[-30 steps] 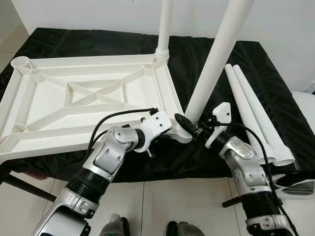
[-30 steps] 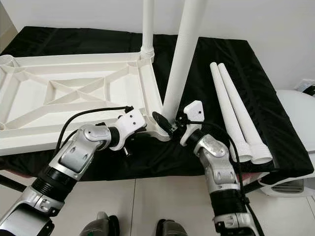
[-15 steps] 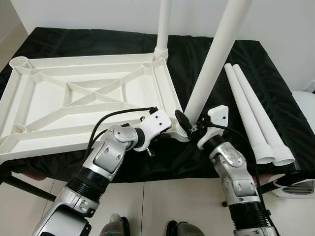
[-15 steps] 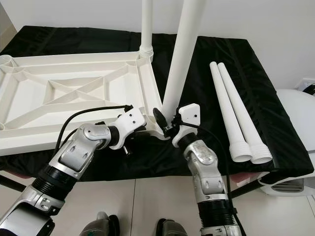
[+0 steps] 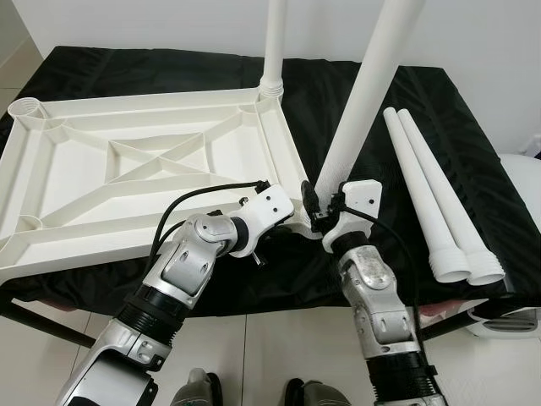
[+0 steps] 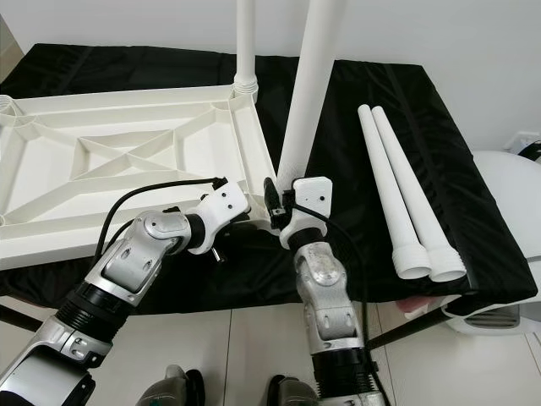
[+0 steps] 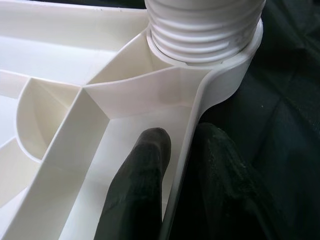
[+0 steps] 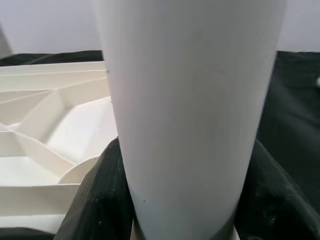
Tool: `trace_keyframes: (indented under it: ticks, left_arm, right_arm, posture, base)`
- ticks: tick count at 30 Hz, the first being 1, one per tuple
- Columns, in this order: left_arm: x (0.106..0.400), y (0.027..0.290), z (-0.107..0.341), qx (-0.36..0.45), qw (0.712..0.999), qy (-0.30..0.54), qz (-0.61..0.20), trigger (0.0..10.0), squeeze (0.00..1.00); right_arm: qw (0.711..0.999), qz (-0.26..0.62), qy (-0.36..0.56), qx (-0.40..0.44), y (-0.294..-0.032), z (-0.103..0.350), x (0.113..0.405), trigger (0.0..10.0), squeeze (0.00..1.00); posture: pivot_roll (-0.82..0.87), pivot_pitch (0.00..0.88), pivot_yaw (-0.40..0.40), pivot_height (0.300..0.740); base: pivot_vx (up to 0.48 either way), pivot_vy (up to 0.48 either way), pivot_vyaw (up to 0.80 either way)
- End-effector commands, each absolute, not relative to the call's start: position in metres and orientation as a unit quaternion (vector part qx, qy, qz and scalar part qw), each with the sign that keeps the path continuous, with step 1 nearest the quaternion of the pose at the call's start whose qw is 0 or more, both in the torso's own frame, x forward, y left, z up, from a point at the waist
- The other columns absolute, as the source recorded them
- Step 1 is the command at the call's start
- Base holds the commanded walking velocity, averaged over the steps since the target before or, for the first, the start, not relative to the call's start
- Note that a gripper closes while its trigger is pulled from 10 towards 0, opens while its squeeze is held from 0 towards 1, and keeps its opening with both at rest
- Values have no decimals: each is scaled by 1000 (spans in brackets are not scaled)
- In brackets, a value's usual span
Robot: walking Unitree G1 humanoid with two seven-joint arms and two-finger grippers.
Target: Building children table
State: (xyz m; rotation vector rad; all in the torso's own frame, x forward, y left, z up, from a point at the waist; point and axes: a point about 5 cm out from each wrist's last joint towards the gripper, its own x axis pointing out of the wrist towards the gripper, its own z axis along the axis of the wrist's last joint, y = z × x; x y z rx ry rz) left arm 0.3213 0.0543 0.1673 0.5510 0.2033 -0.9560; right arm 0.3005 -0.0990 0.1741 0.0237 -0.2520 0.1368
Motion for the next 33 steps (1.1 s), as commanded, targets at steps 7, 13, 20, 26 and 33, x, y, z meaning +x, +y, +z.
trace_keyframes:
  ticks: [7, 13, 20, 26, 33]
  left_arm:
    - [324, 59, 167, 268, 853, 100, -436, 10000, 0]
    - [324, 58, 167, 268, 853, 100, -436, 10000, 0]
    - [324, 58, 166, 269, 854, 99, -435, 10000, 0]
    - [323, 58, 166, 269, 854, 99, -435, 10000, 0]
    - [322, 58, 164, 267, 854, 99, -436, 10000, 0]
  right_arm:
    - [996, -20, -76, 30, -96, 155, 300, 10000, 0]
    - [997, -24, -70, 25, -94, 153, 300, 10000, 0]
    - [996, -14, -83, 28, -97, 155, 300, 10000, 1000]
    - [996, -2, -87, 33, -99, 156, 300, 10000, 1000]
    - [987, 119, -102, 37, -110, 163, 307, 10000, 0]
  posture:
    - [-50, 133, 6, 740]
    - [-49, 130, 3, 740]
    - [-50, 122, -4, 740]
    - [-51, 119, -7, 740]
    - [-52, 107, -12, 740]
  base:
    - [0, 0, 0]
    - [0, 0, 0]
    - [0, 0, 0]
    - [0, 0, 0]
    - [0, 0, 0]
